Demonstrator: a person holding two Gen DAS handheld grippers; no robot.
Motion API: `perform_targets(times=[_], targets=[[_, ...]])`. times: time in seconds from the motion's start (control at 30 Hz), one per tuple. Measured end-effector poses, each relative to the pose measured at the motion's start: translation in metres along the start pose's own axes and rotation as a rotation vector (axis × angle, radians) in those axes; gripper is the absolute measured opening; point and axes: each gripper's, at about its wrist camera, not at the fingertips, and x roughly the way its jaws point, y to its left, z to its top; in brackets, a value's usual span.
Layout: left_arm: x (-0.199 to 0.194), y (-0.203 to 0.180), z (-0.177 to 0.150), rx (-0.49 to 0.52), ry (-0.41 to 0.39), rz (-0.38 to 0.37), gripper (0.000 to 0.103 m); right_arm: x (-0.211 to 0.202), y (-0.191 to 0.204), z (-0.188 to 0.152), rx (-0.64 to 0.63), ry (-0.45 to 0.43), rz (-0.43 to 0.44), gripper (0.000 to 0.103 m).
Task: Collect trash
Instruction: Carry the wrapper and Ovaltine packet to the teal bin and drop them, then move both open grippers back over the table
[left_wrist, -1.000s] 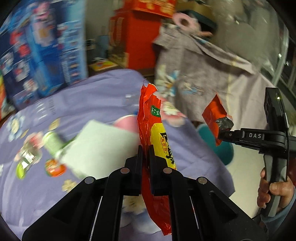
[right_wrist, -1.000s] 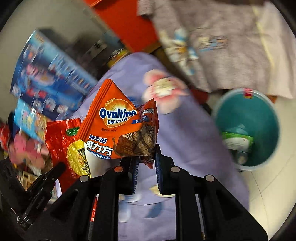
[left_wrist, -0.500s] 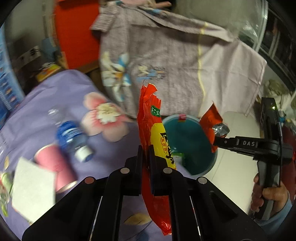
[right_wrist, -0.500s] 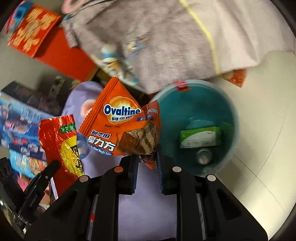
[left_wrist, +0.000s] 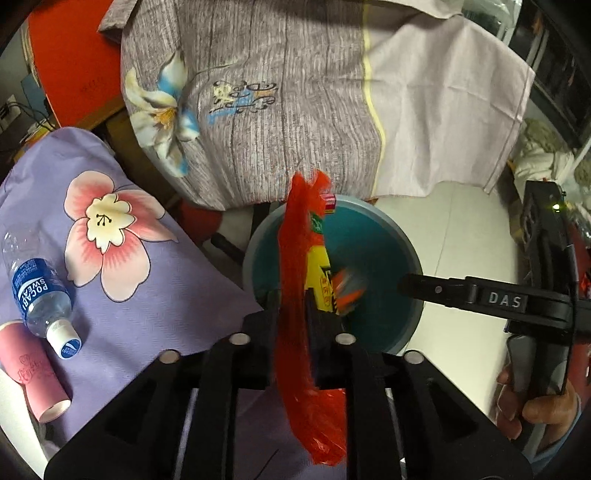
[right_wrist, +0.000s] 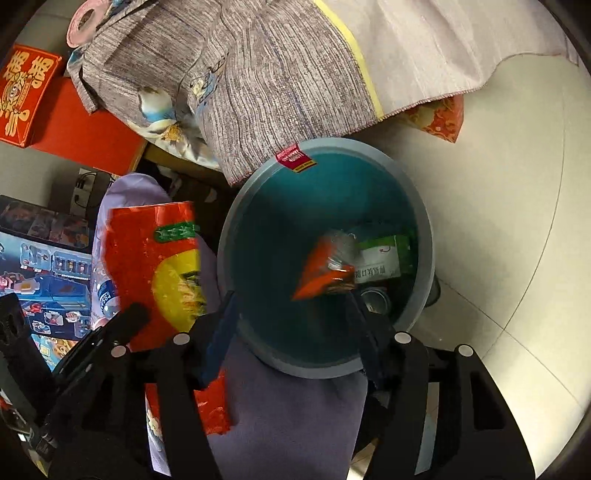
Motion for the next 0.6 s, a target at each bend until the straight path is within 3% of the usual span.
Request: perform_targets(times=[0.03,0.1,0.2,0.3,0.6], targets=[[0.001,0.001,0.001,-0.003,0.003,0.0,0.03,0.0,0.0,0.001,0.004,0.002,0.002,0.059],[0.0,0.003,0.001,-0.012,-0.002,0.007,0.054,0.0,0.001,0.0,0.003,-0.002,-0.001,0.063],[-0.007,0.007,0.001,-0.02,-0.025,0.03,0.065,-0.001,0.001,-0.001,0.01,-0.004,-0.001,0.067],[-0.015,0.013,-0.001,-0.028,-0.039,0.032,0.07,-0.003,0.003,-0.002,0.019,0.004,-0.01,0.073],[-0.043,0.035,-0.018,-0.086,-0.056,0.038,0.079,-0.005,0.024,-0.01,0.003,0.023,-0.031,0.076]])
